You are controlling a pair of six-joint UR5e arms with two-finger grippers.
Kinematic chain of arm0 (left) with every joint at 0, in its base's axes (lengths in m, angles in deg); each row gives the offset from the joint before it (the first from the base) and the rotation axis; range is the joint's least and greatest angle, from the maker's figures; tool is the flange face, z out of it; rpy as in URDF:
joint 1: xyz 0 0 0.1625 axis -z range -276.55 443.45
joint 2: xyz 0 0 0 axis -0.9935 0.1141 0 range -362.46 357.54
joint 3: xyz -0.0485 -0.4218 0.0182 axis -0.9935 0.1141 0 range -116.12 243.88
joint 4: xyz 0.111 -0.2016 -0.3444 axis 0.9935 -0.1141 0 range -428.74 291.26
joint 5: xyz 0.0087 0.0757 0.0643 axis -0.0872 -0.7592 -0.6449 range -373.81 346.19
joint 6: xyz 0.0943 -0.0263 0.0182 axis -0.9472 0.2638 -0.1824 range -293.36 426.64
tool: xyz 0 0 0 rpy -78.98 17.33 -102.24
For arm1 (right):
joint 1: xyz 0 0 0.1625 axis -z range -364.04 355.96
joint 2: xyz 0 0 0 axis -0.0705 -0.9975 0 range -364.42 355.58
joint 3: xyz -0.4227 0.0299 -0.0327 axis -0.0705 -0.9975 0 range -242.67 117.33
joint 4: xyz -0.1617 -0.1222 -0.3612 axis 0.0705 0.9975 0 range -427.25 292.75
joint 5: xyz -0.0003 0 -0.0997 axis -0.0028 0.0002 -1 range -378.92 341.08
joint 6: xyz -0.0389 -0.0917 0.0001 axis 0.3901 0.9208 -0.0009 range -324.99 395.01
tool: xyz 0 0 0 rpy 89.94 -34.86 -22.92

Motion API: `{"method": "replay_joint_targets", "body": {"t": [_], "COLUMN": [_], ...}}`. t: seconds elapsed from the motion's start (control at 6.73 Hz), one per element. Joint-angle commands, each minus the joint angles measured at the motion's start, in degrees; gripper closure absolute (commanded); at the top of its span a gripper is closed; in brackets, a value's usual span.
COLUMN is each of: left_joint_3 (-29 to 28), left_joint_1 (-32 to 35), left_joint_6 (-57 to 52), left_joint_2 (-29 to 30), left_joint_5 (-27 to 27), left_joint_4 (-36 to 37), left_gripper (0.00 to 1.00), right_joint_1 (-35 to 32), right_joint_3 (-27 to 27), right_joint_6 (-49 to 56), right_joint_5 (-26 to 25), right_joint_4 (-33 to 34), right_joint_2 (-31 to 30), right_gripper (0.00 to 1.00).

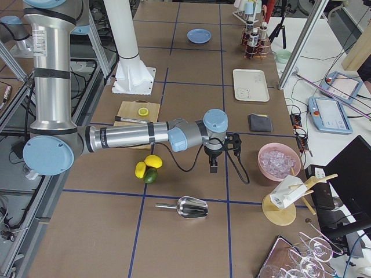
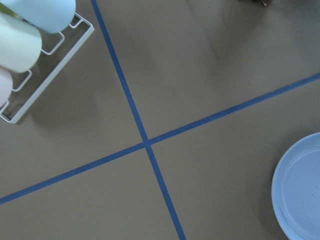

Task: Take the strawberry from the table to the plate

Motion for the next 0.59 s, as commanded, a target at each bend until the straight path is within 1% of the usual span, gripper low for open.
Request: {"method": "replay_joint_targets", "body": {"t": [0.0, 0.15, 0.3, 0.45], "left_joint_3": [-1.32, -3.06, -5.08, -6.14], "left_joint_1": [-13.2, -18.36, -21.72, -24.27], "left_joint_6": [12.85, 20.23, 28.31, 34.22], "left_joint_2": [-1.56, -1.38, -1.29, -0.59], "left_joint_5": [0.61, -2.53, -5.6, -5.72], "left_joint_4": [-7.24, -13.18, -19.07, -20.87], "left_gripper": [0.0, 0.0, 0.0, 0.0], "right_joint_1": [0.09, 0.0, 0.0, 0.09], "right_joint_3": [0.05, 0.32, 0.14, 0.06], "right_joint_6": [0.0, 0.0, 0.0, 0.09], "right_joint_5": [0.19, 1.67, 2.46, 2.47], "right_joint_4": [-0.02, -0.1, -0.11, -0.02], "right_joint_2": [-0.03, -0.38, -0.47, -0.47], "right_gripper": [0.0, 0.0, 0.0, 0.0]}}
